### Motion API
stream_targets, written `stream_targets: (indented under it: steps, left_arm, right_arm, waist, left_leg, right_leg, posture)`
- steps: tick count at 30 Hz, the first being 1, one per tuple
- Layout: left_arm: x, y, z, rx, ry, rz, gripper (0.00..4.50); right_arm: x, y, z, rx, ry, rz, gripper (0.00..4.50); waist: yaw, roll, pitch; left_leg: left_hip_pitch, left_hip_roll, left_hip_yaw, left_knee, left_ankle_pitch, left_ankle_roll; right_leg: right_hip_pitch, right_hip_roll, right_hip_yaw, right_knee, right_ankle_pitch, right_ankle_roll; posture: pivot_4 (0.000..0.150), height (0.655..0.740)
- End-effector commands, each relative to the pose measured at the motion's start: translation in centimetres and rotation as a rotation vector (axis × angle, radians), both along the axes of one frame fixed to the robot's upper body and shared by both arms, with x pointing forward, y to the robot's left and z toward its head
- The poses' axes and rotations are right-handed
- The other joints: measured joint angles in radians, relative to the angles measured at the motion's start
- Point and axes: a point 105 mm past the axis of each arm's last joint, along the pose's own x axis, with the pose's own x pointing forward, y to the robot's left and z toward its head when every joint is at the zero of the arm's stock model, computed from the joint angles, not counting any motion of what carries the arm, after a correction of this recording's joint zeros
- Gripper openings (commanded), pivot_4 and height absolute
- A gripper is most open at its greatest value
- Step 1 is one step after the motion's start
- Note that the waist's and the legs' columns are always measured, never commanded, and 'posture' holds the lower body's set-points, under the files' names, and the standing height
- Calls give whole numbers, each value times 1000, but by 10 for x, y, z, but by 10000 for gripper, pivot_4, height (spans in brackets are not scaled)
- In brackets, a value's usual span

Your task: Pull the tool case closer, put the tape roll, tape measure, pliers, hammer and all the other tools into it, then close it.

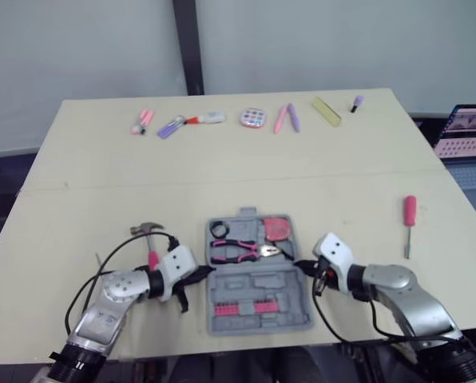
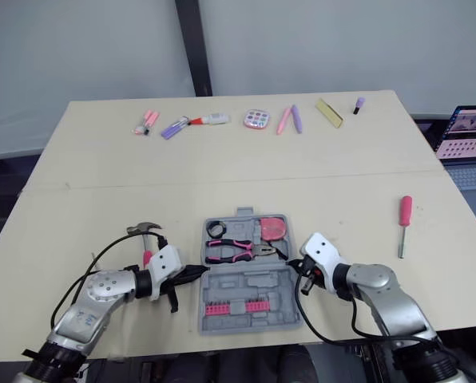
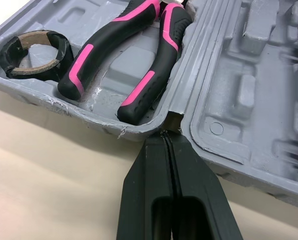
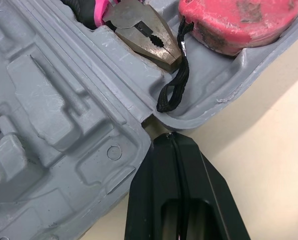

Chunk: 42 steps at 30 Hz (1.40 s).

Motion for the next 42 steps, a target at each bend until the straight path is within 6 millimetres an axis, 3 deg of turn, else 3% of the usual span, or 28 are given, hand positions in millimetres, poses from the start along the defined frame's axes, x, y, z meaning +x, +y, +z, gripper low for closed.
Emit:
stream_targets:
  steps: [1, 22, 42]
  left_arm:
    - [6, 1, 7, -11, -36, 16, 0]
    - [12, 5, 8, -3, -49, 39, 0]
    - [13, 4, 9, -3, -52, 39, 0]
  right_arm:
    - [5, 1, 10, 15, -47, -3, 411]
    - [11, 4, 13, 32, -72, -14, 411]
    - [6, 2, 9, 22, -52, -4, 411]
  waist:
    - [0, 0, 0]
    - [-1, 0, 0]
    - [0, 0, 0]
  left_leg:
    - [0, 0, 0, 0, 0, 0]
    - [0, 0, 0, 0, 0, 0]
    - [0, 0, 0, 0, 0, 0]
  right_leg:
    - [0, 0, 0, 0, 0, 0]
    - [0, 0, 0, 0, 0, 0]
    - [0, 0, 0, 0, 0, 0]
  posture:
    - [1500, 7400]
    - [1500, 7400]
    - [1500, 7400]
